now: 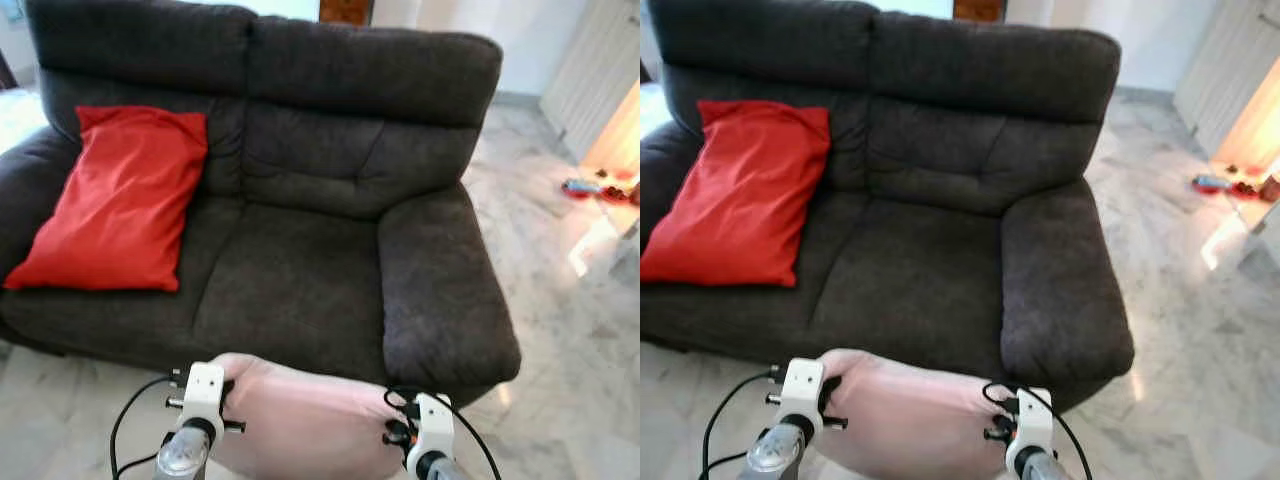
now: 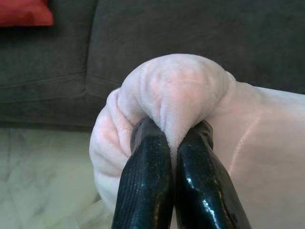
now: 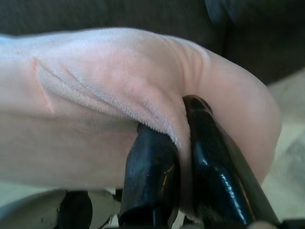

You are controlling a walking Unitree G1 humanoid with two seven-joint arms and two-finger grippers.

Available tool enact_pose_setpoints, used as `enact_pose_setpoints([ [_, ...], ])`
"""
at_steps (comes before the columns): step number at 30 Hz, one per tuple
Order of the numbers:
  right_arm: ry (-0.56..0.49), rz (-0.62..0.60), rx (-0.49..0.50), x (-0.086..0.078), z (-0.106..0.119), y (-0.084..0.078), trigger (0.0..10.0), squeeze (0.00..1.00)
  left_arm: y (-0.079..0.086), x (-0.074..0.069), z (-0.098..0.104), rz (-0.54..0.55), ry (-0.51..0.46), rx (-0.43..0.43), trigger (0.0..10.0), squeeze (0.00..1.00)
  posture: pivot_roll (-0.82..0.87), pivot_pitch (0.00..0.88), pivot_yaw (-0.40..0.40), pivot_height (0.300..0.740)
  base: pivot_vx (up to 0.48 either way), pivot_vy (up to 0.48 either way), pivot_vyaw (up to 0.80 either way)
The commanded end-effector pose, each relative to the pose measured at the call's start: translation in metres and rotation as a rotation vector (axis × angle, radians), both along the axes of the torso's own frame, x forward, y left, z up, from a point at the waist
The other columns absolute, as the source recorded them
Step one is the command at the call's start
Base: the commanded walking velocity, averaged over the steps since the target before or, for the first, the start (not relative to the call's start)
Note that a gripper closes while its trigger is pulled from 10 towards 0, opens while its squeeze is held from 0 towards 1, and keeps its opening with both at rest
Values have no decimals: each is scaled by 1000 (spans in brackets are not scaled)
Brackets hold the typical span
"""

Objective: Move the pillow to the sofa from floor

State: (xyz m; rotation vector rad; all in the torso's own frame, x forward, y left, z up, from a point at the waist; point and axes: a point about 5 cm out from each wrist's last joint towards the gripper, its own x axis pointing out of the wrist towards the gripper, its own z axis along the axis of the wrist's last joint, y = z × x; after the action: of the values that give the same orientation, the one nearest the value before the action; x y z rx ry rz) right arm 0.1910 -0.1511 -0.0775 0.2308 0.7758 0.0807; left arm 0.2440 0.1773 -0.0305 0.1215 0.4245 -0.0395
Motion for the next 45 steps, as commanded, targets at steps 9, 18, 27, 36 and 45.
enact_pose_setpoints([
  [9, -102, -148, -84, 4, 9, -43, 10000, 0, 31, 33, 49, 122, -277, 52, 10000, 0, 89, 0, -83, 740, 0, 0, 0],
  [18, -510, -96, -99, 77, 72, -33, 10000, 0, 30, 45, 101, 62, -532, 130, 10000, 0, 82, 0, -77, 740, 0, 0, 0],
  [27, -944, -115, -110, 117, 162, -28, 10000, 0, 24, 38, 161, 72, -749, 183, 10000, 0, 84, 0, -76, 740, 0, 0, 0],
  [36, -980, -84, -110, 107, 182, -16, 10000, 0, 10, 36, 176, 31, -756, 207, 10000, 0, 86, 0, -84, 740, 0, 0, 0],
  [45, -976, -92, -104, 103, 194, -16, 10000, 0, 14, 35, 186, 73, -765, 218, 10000, 0, 89, 0, -92, 740, 0, 0, 0],
])
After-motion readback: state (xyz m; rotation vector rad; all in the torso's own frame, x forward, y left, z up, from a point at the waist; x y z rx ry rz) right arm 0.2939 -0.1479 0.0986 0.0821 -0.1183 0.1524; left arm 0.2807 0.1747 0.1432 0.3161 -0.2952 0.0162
